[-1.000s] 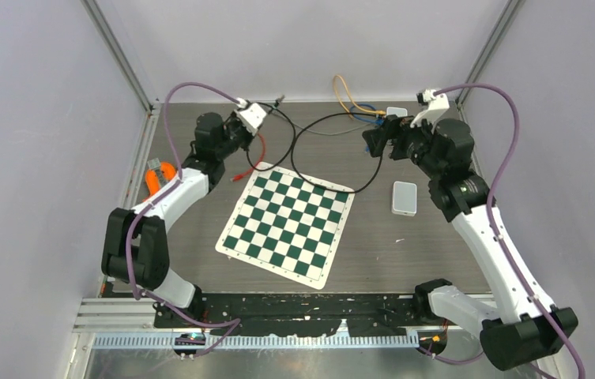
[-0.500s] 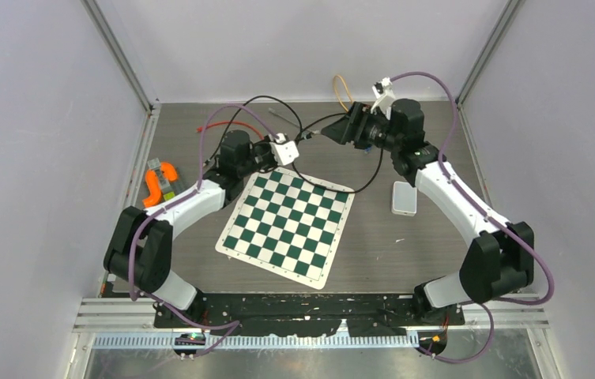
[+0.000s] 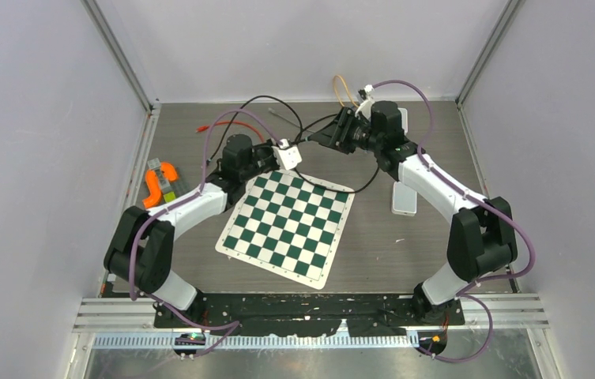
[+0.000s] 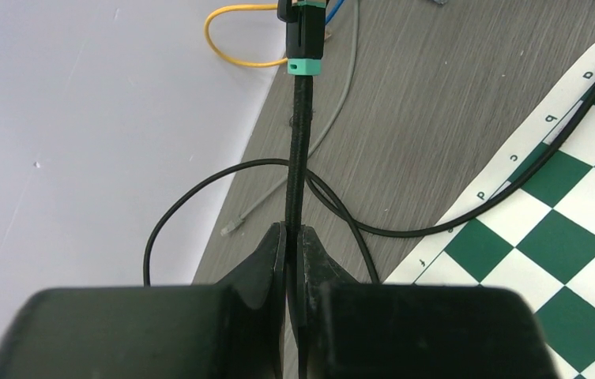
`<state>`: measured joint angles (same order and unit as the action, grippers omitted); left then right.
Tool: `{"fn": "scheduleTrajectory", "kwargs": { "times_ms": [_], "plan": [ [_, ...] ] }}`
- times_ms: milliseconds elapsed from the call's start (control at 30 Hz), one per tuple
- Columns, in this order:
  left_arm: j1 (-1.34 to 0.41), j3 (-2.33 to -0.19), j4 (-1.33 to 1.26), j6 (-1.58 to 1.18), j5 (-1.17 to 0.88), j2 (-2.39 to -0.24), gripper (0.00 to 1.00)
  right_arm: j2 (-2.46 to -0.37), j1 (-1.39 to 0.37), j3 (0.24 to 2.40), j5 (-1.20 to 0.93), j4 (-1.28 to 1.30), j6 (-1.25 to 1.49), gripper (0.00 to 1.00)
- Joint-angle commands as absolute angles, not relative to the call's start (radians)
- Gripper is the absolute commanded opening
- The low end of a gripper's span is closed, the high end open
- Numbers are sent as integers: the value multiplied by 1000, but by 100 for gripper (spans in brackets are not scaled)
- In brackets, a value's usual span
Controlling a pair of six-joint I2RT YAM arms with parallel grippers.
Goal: Insert the plug into the switch port
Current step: Pick up the connector from the center of the board.
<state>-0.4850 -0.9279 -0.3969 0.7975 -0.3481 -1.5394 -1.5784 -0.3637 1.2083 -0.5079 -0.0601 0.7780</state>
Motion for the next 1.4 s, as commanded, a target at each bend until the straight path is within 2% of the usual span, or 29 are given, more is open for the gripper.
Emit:
{"fn": "scheduleTrajectory", "kwargs": {
  "times_ms": [0,200,333,367,433,467,533,567,600,767,900,1100,1367],
  "plan": [
    [-492,-899,-490,814,-344,-1501,0,-1592,-368,1256,-503,-129,807,48],
    [-492,-886,-499,818,-352,-1495,0,-1607,-370,1254,-489,-154,813,40],
    [-492,-865,-544,816,-350,-1495,0,-1618,-373,1258,-480,-151,795,20],
    [-492,-865,-546,813,-350,-1498,0,-1622,-373,1257,-480,-151,792,10],
    [-492,-872,-546,798,-345,-1501,0,-1625,-373,1248,-480,-161,787,6],
    [-492,-878,-551,778,-335,-1502,6,-1624,-374,1244,-480,-168,778,5],
    [-490,-896,-533,713,-317,-1495,42,-1612,-372,1234,-486,-163,735,5],
    [-488,-918,-489,691,-338,-1483,52,-1607,-367,1224,-492,-160,700,5],
    [-487,-945,-396,680,-379,-1466,55,-1593,-358,1201,-509,-164,687,5],
    [-490,-1043,-229,525,-607,-1452,54,-1526,-291,1044,-632,-371,668,5],
    [-500,-1047,-290,478,-647,-1473,54,-1474,-237,951,-707,-430,676,5],
    [-545,-1149,-238,500,-731,-1565,53,-1417,-193,848,-735,-489,693,5],
    [-595,-1254,-203,484,-741,-1667,51,-1392,-185,773,-761,-557,711,5]
  ]
}}
